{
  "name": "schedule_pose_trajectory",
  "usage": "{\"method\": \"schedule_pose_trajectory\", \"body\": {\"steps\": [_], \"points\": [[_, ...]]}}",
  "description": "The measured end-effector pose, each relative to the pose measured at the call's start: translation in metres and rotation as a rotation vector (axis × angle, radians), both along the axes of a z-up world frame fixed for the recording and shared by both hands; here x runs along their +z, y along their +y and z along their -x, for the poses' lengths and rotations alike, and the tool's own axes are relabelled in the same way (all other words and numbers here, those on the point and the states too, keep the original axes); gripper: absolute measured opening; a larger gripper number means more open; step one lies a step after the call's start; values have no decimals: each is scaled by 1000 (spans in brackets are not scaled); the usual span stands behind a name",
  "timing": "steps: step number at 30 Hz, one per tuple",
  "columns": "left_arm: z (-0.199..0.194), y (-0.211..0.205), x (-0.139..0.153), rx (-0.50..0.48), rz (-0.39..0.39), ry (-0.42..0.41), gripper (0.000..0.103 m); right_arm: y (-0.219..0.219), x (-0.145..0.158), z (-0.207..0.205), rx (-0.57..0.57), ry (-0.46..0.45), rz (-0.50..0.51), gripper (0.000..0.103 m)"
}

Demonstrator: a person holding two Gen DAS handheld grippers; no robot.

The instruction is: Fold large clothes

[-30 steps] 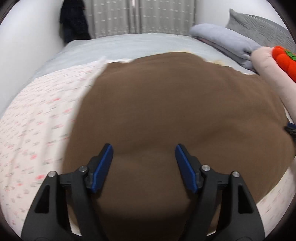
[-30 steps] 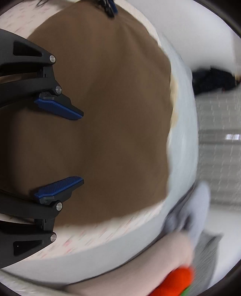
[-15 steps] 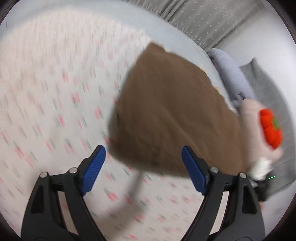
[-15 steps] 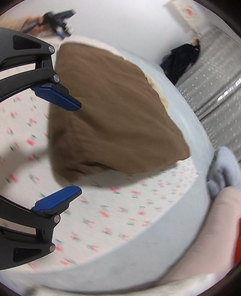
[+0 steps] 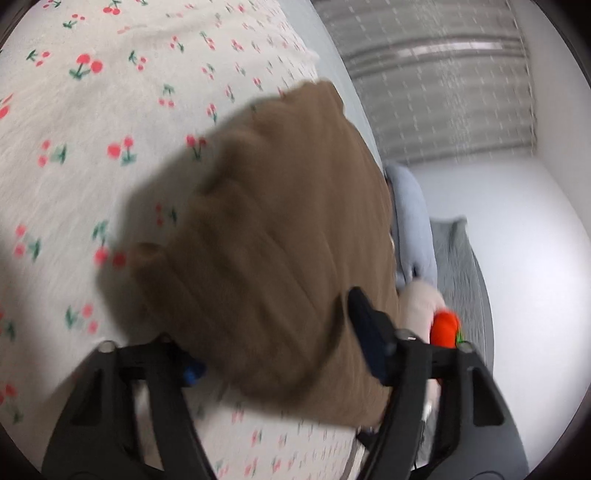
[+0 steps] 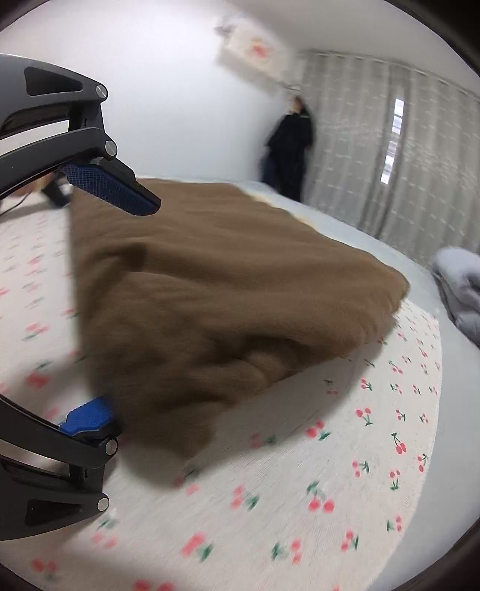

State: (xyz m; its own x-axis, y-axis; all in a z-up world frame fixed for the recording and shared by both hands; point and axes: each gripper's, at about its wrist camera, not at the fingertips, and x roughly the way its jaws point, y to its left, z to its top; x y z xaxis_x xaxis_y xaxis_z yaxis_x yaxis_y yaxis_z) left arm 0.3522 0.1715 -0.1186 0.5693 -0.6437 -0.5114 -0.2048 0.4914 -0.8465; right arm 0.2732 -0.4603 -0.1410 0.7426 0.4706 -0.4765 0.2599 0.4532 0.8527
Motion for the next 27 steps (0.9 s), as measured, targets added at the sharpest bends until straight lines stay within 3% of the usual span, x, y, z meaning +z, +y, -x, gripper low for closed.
{"method": "schedule_pose_trajectory", "body": {"steps": [1,3,4,6,8,10,13,17,20,24,25,27], "points": [[-1,1,-2,28,9,-1,50,0,2,-2,-20,-2,-9,91],[-3,4,-9,85,47,11,36,-4,-2,-7,-94,-5,-43,73],[-4,4,-8,96,51,14,33,-8,-8,-10,-121,2,-74,39],[7,0,9,105,28,-19,27,-15,-20,-7,-168,15,-231,28],[17,-2,33,88,3,-71,25,-10,-6,-1,-171,6,-197,22],[33,-5,59,54,-36,-104,24,-6,20,7,-159,-43,-143,20],[63,-4,91,11,-87,-141,24,-7,44,31,-149,-85,-174,20],[113,10,104,-51,-132,-126,24,-2,65,78,-76,-69,-142,20],[152,21,88,-109,-170,-80,25,-1,57,121,-35,-30,-143,20],[167,24,30,-174,-266,77,39,-5,22,143,7,40,-127,28],[164,27,11,-185,-270,132,43,-7,8,145,24,71,-142,33],[166,37,0,-167,-193,148,49,-15,-22,146,41,131,-187,40]]}}
